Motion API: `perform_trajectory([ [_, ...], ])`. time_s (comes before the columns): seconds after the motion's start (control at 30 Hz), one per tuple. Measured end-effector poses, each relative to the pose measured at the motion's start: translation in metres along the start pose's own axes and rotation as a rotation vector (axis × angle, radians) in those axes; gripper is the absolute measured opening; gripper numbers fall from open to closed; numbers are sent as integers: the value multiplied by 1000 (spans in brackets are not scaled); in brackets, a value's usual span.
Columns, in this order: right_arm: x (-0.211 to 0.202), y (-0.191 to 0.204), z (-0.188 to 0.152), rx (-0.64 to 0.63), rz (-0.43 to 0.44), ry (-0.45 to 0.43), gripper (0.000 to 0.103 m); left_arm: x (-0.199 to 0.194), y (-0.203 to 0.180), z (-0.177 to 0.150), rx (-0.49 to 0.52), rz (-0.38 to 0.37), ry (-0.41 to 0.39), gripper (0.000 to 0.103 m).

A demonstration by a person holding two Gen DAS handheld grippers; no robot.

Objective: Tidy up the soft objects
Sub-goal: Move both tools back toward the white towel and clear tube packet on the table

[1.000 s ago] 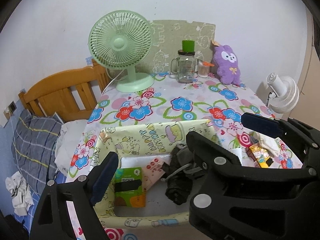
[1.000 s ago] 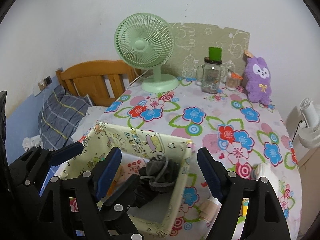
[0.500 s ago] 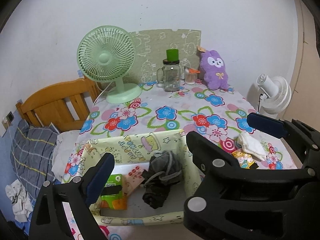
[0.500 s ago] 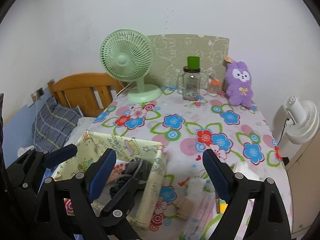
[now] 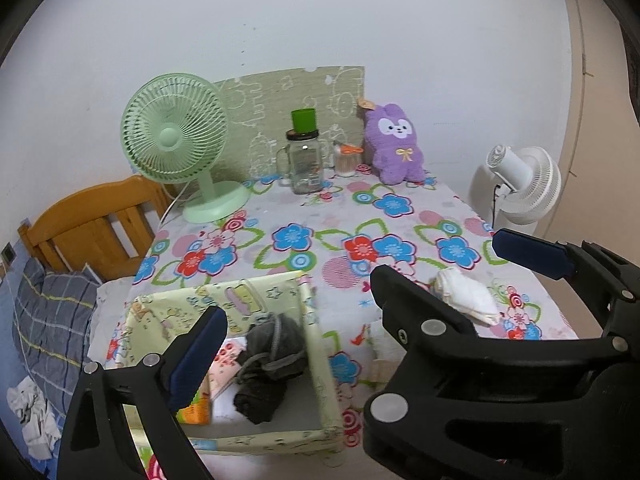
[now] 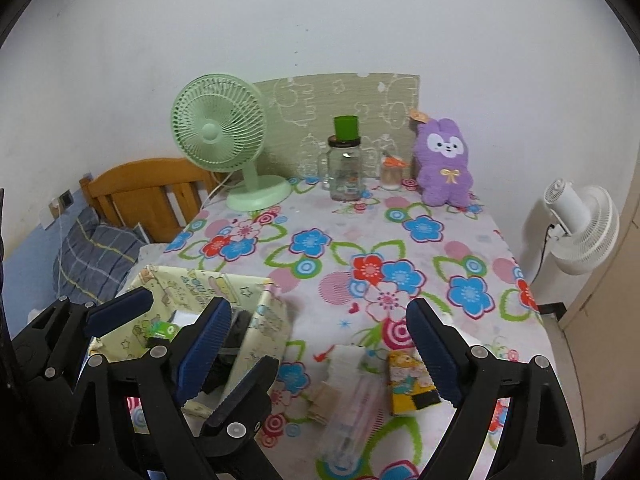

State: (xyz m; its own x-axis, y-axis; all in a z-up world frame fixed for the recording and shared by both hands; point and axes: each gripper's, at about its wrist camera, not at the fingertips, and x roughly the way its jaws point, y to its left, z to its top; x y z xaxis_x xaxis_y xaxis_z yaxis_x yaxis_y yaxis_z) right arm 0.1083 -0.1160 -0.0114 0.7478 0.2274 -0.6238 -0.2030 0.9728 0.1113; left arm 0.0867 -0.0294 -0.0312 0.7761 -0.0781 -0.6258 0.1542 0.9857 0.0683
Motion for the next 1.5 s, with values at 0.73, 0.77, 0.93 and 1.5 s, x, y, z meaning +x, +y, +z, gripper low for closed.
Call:
perform_trajectory([
  [0.73, -20, -66, -21, 64, -89, -27, 91, 10, -66, -4, 42, -72, -18, 99],
  [0.77, -19, -68, -23, 65, -92, -25, 91, 11, -67, -5, 42, -76, -15, 99],
  [0.93, -16, -79, -30, 82, -111, -14, 91, 20, -77, -8, 44, -88, 5, 99],
  [1.5, 9, -112, -56, 115, -151, 48, 91, 56, -104, -26, 68, -141, 81, 99],
])
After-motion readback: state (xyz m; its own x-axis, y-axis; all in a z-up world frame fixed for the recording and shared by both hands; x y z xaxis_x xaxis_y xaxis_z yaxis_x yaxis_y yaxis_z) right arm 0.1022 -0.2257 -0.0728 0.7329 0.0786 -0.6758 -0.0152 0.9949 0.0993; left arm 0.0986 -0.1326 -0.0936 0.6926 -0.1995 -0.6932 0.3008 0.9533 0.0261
